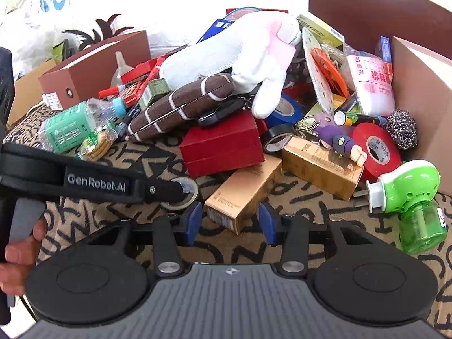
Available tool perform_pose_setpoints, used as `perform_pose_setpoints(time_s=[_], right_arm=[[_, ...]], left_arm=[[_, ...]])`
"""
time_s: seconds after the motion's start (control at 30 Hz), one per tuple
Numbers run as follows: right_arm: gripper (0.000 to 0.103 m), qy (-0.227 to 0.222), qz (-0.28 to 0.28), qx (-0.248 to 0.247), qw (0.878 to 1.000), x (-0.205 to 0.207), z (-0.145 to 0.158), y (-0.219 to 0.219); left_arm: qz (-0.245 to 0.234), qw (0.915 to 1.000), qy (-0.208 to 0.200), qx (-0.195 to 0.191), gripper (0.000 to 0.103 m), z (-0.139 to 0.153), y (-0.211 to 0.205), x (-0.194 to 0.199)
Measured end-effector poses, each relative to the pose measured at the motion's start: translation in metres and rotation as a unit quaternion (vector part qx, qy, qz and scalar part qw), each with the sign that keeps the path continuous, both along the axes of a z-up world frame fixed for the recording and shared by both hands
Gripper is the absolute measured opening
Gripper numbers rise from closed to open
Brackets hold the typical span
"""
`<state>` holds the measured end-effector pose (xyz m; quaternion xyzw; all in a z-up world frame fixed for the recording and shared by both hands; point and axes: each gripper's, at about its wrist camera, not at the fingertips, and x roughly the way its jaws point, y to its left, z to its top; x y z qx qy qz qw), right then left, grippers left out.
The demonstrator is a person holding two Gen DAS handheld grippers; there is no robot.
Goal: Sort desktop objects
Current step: 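Lift the tape roll with the left tool while the right tool grasps a gold box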
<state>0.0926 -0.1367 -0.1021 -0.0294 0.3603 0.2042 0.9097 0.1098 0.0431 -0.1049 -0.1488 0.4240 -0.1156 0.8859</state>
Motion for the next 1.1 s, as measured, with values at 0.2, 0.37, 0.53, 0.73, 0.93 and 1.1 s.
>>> perform_pose_setpoints(time_s=[0.2,0.37,0.53,0.73,0.93,1.1], right_arm=[[0.044,0.01,-0.014,-0.002,1.0,0.006,-0.006,0.002],[0.038,0.006,-0.009,-0.05,0.999,0.001,-0.003,-0.002],[0.037,0.017,-0.02,-0.048,0.999,0.004,-0.004,-0.012],[0.038,0.013,-0.027,-0.051,0.998,0.011,-0.006,-0.005],[0.039,0.013,-0.038,-0.051,0.998,0.022,-0.007,-0.002],[0.042,0.013,-0.044,-0.053,0.998,0.03,-0.011,0.001]], left_arm=[[-0.001,0.9998,0.01,0.016,0.009,-0.002,-0.006,0.008],[-0.011,0.9995,0.022,0.022,0.002,0.002,0.0,0.004],[-0.012,0.9995,0.025,0.012,0.015,-0.001,0.004,0.001],[-0.021,0.9994,0.016,0.025,0.03,0.0,-0.007,0.004],[-0.033,0.9989,0.006,0.032,0.038,-0.002,-0.014,0.005],[-0.04,0.9978,0.01,0.052,0.011,0.0,-0.016,0.005]])
